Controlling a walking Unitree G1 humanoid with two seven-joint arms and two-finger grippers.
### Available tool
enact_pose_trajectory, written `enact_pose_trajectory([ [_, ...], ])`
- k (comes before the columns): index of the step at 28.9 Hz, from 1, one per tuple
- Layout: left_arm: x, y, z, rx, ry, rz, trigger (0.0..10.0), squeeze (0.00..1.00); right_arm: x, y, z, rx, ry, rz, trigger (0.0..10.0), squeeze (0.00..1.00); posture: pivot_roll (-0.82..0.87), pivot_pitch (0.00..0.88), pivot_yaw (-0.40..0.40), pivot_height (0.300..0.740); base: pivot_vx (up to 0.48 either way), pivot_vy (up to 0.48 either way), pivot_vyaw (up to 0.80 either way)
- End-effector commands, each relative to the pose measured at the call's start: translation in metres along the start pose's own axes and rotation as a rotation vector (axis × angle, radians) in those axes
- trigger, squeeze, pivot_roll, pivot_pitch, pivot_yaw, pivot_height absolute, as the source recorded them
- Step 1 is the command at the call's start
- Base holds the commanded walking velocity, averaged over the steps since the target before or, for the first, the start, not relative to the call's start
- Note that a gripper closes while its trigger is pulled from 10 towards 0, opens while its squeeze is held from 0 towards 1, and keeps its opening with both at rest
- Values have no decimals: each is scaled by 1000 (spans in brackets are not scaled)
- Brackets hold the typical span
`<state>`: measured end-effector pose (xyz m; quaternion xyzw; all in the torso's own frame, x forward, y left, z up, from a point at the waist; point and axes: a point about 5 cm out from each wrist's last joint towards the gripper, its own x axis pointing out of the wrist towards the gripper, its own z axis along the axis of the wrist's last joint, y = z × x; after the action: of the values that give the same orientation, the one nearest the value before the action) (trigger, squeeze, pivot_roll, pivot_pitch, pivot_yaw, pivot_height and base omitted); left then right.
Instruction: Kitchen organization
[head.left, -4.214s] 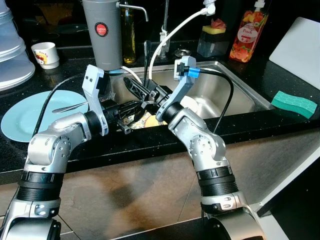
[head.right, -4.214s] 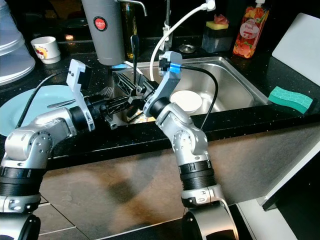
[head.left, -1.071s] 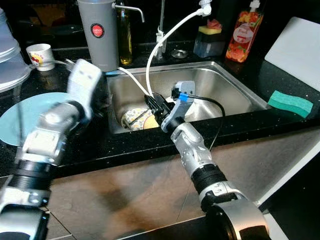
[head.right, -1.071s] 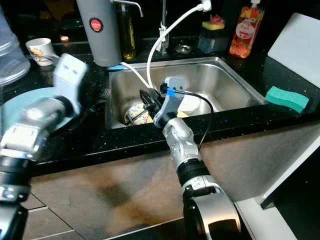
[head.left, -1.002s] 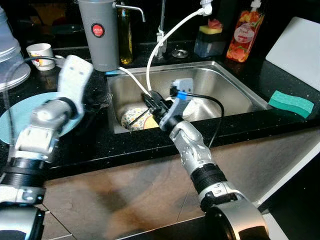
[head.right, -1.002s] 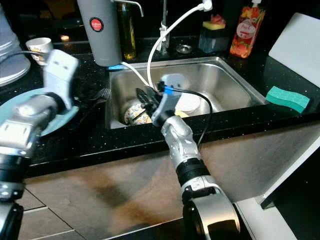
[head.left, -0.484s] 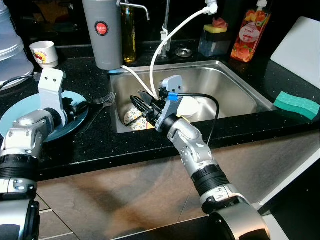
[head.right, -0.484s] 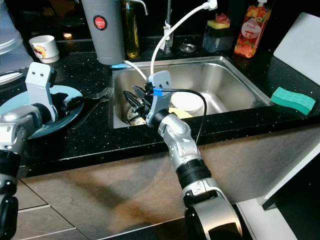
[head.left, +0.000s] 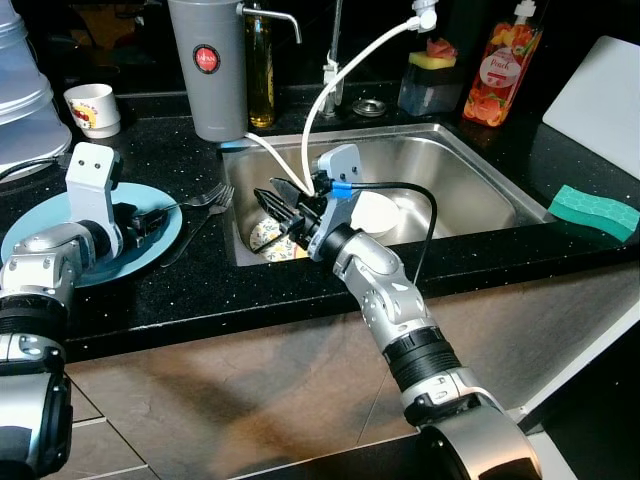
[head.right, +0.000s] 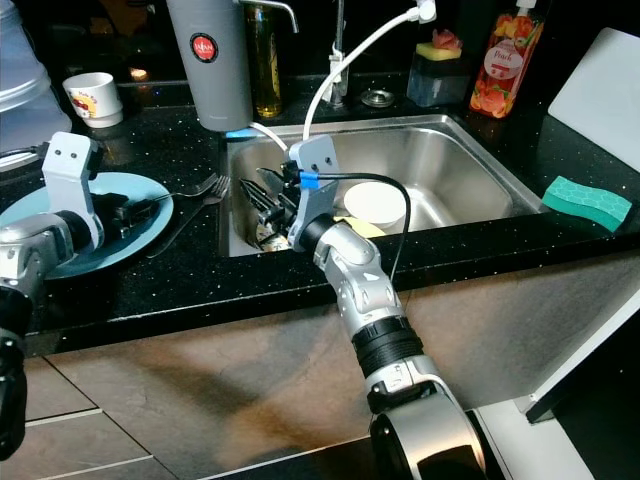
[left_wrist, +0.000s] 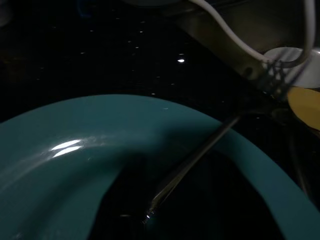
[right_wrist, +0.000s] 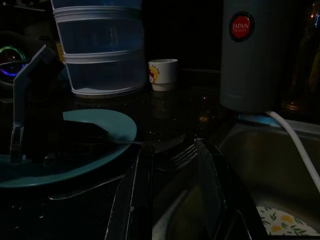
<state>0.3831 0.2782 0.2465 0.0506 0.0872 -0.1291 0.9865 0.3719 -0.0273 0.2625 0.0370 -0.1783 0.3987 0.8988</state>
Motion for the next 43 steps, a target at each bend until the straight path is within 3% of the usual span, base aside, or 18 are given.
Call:
enact_pose_trajectory([
  [1,-1,2,-22,-14,123,-7,0,0,0,0,2,6,-5,0,10000,0,25,135,-19,740,0,0,0],
  [9,2,-2,-8,-61,10,-51,0,0,0,-2,3,16,-5,-16,10000,0,25,137,-22,740,0,0,0],
  [12,3,-7,8,-116,-95,-101,0,0,1,-3,4,16,-6,-22,10000,0,25,137,-22,740,0,0,0],
  [19,2,-6,26,-125,-209,-84,0,0,1,-5,6,17,-12,-32,10000,0,26,136,-22,740,0,0,0],
  [21,0,-11,42,-146,-330,-133,0,0,1,-6,7,20,-16,-39,10000,0,26,136,-22,740,0,0,0],
  [22,0,-11,42,-146,-330,-133,0,0,1,-6,7,20,-16,-39,10000,0,26,136,-22,740,0,0,0],
  [23,-1,-19,51,-168,-392,-214,0,0,1,-7,8,27,-21,-49,10000,0,26,136,-22,740,0,0,0],
  [25,-1,-35,55,-161,-417,-342,0,0,1,-8,10,62,-37,-64,10000,0,31,134,-22,740,0,0,0],
  [26,-1,-35,55,-161,-417,-342,0,0,1,-8,10,62,-37,-64,10000,0,31,134,-22,740,0,0,0],
  [27,-1,-53,52,-135,-412,-474,0,0,2,-10,12,122,-58,-79,10000,0,31,133,-21,740,0,0,0],
  [32,1,-75,42,-113,-386,-592,0,0,3,-10,17,249,-99,-87,10000,0,28,130,-18,740,0,0,0],
  [33,1,-82,38,-104,-375,-621,0,0,4,-11,21,318,-126,-98,10000,1000,28,130,-18,740,0,0,0],
  [38,4,-89,30,-78,-340,-602,0,0,4,-14,35,502,-223,-105,10000,1000,27,122,-15,740,0,0,0],
  [43,5,-90,29,-88,-346,-587,0,0,6,-6,34,530,-199,-58,10000,1000,26,116,-14,740,0,0,0],
])
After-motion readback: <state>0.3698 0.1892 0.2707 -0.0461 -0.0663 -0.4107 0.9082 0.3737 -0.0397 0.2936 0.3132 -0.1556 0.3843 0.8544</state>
